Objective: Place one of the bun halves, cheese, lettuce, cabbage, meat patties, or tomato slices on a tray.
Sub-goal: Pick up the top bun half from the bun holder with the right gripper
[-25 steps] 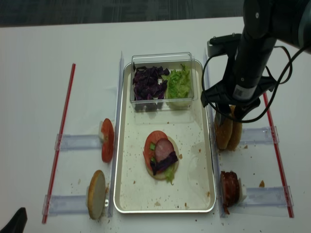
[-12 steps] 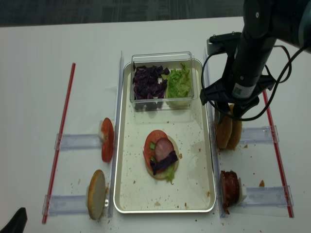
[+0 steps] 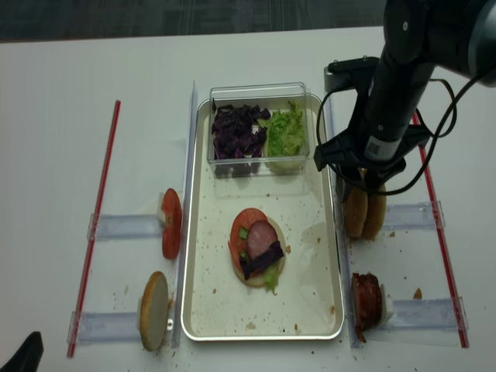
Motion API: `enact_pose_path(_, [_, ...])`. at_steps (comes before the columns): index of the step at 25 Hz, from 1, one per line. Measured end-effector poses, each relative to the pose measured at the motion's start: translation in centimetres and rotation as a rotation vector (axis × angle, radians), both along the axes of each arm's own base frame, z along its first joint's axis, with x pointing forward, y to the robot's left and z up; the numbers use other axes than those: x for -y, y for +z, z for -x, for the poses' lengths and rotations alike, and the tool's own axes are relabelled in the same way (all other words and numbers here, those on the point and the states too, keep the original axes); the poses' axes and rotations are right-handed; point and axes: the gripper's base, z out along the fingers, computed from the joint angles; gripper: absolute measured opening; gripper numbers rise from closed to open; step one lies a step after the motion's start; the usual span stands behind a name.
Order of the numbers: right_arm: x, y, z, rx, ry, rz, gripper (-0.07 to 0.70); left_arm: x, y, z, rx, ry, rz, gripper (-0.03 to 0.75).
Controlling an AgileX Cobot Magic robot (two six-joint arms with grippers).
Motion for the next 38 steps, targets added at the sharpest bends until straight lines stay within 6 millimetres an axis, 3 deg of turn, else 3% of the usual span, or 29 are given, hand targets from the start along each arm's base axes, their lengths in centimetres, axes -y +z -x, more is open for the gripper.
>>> enact_pose_path(14, [-0.2, -1.6, -0.5, -0.032, -0.003, 0.013, 0.391, 0.0, 0.0, 0.0, 0.000, 0.000, 0.000, 0.510])
enact_pose_path(26, [-0.2, -2.6, -0.7, -0.052, -0.005, 0.021, 0.320, 0.0, 0.0, 0.0, 0.000, 0.000, 0.000, 0.510])
enact_pose_path(38, [-0.2, -2.6, -0.8, -0.041, 0.000, 0.031, 0.171, 0.0, 0.0, 0.0, 0.000, 0.000, 0.000, 0.510])
